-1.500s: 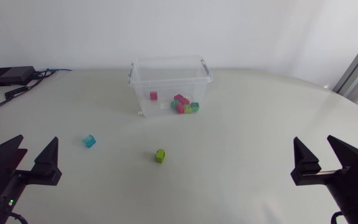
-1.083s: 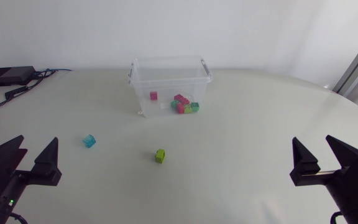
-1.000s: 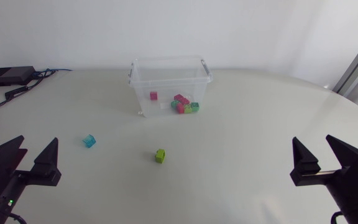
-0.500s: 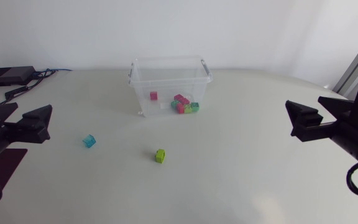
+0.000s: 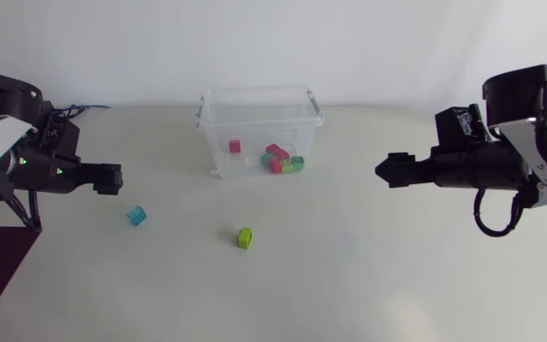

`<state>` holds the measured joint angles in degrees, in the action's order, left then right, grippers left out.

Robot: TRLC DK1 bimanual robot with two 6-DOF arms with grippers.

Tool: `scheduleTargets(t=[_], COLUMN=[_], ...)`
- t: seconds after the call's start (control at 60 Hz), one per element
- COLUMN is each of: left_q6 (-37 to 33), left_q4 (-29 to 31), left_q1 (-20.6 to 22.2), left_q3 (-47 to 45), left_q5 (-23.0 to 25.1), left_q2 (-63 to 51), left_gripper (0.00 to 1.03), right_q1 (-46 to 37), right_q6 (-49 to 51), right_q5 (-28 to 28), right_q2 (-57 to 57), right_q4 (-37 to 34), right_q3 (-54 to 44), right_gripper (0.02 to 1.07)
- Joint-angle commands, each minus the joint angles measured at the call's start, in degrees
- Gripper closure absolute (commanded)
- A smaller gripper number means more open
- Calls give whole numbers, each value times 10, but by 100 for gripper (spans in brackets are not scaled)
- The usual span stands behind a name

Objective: Place the duplo bricks in the container

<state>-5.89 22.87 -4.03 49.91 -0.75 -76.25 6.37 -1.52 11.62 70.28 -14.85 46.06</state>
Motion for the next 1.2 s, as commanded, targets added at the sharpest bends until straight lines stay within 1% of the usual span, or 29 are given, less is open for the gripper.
scheduleTargets(t=[0.0, 0.067, 0.117, 0.167, 0.233, 0.25, 0.567, 0.633, 0.7, 0.733, 0.767, 0.783, 0.8, 0.833, 0.85, 0.867, 0.883, 0.9, 0.967, 1.033, 1.05, 1.067, 1.083, 1.183], left_q6=[-38, -56, -71, -85, -106, -112, -221, -238, -251, -259, -268, -269, -273, -277, -282, -284, -287, -289, -299, -308, -308, -309, -309, -324], left_q4=[31, 48, 51, 51, 53, 54, 60, 49, 43, 39, 38, 38, 38, 37, 36, 36, 36, 36, 36, 36, 36, 36, 38, 40], left_q1=[-1, 1, 1, 1, 1, 1, -3, -5, -8, -9, -11, -11, -11, -11, -12, -12, -12, -12, -16, -20, -24, -26, -30, -31], left_q3=[44, 68, 78, 87, 102, 104, 120, 118, 116, 116, 117, 117, 118, 118, 117, 117, 118, 118, 117, 113, 114, 115, 117, 111], left_q5=[-3, -3, -3, -3, -3, -3, -2, 3, 20, 31, 40, 41, 50, 57, 70, 74, 80, 84, 101, 131, 142, 146, 161, 171], left_q2=[-72, -119, -141, -158, -184, -190, -272, -282, -290, -292, -299, -300, -305, -305, -308, -309, -311, -313, -316, -313, -312, -311, -308, -297], left_gripper=[7, 7, 7, 7, 7, 7, 7, 8, 12, 16, 22, 23, 30, 35, 45, 48, 55, 59, 63, 71, 76, 76, 80, 80], right_q1=[20, 34, 36, 39, 64, 69, 174, 191, 206, 212, 220, 225, 229, 237, 241, 245, 248, 251, 266, 276, 279, 281, 284, 291], right_q6=[-6, 13, 42, 70, 133, 143, 218, 228, 238, 240, 245, 247, 251, 254, 255, 256, 258, 260, 268, 277, 279, 281, 283, 289], right_q5=[6, 17, 39, 46, 47, 46, 46, 46, 47, 46, 47, 46, 47, 47, 47, 46, 46, 47, 46, 47, 47, 47, 47, 48], right_q2=[41, 70, 83, 99, 136, 144, 242, 258, 277, 285, 295, 299, 304, 312, 319, 325, 330, 334, 355, 376, 381, 385, 392, 417], right_q4=[-21, -50, -66, -81, -148, -155, -169, -169, -169, -169, -169, -169, -169, -168, -166, -165, -165, -164, -161, -160, -159, -159, -159, -153], right_q3=[32, 56, 67, 77, 116, 120, 163, 174, 187, 192, 199, 201, 204, 208, 212, 214, 218, 221, 234, 253, 257, 260, 268, 293], right_gripper=[7, 7, 7, 7, 7, 7, 7, 7, 7, 7, 7, 7, 7, 7, 7, 7, 7, 7, 7, 7, 7, 7, 7, 7])
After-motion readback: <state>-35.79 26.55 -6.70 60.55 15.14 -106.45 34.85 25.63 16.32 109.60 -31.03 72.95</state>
